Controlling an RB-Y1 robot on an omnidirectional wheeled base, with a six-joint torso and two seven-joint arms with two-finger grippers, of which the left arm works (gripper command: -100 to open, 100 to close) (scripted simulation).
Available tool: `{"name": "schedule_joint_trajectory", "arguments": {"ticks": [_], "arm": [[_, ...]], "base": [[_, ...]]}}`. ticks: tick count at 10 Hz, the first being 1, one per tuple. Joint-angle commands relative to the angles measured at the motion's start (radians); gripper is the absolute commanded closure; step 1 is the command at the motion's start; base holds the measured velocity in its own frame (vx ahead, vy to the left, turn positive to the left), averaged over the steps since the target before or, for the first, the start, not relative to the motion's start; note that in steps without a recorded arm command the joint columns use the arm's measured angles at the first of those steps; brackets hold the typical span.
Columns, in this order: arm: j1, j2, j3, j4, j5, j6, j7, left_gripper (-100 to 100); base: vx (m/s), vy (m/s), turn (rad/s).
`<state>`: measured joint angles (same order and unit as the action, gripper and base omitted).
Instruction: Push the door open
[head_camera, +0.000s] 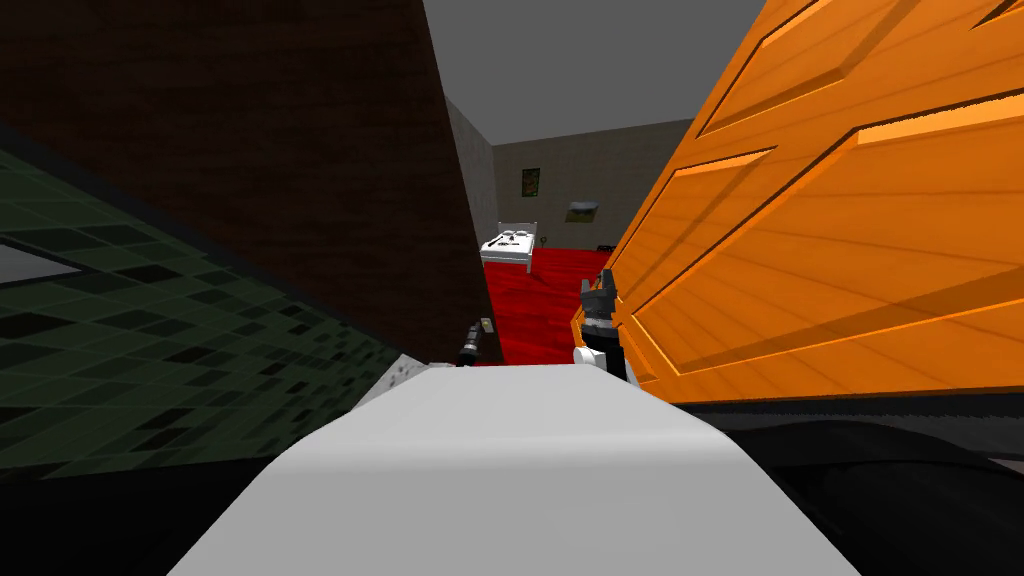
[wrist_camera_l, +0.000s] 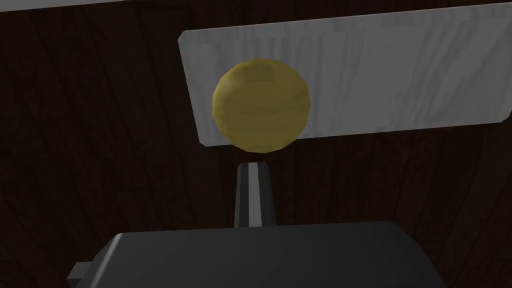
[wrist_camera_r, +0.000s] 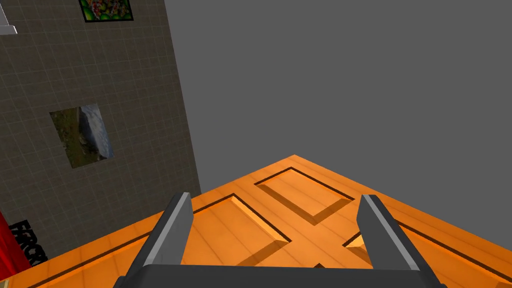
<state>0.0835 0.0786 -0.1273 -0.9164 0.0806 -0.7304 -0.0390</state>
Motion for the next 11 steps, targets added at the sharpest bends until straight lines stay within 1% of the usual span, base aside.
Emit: {"name": "schedule_joint_trajectory", "arguments": {"ticks": [1, 3, 5, 6, 8, 9, 11], "arm": [[0.006, 0.0, -0.004, -0.008, 0.002, 0.0, 0.002, -100], [0.01, -0.001, -0.006, -0.012, 0.002, 0.0, 0.003, -100], [0.018, -0.006, -0.01, -0.021, 0.004, -0.001, 0.005, -100], [0.022, -0.01, -0.012, -0.025, 0.005, -0.001, 0.006, -100], [0.031, -0.024, -0.017, -0.036, 0.007, -0.001, 0.009, -100], [0.025, -0.018, -0.015, -0.026, 0.007, -0.005, 0.009, -100], [0.022, -0.015, -0.011, -0.02, 0.009, -0.01, 0.008, -100]], "base": [[-0.027, -0.066, 0.063], [-0.155, -0.019, 0.003], [-0.192, -0.023, 0.029], [-0.226, -0.041, 0.027], [-0.226, -0.069, 0.036], [-0.089, -0.043, 0.01], [0.136, -0.025, -0.024]]}}
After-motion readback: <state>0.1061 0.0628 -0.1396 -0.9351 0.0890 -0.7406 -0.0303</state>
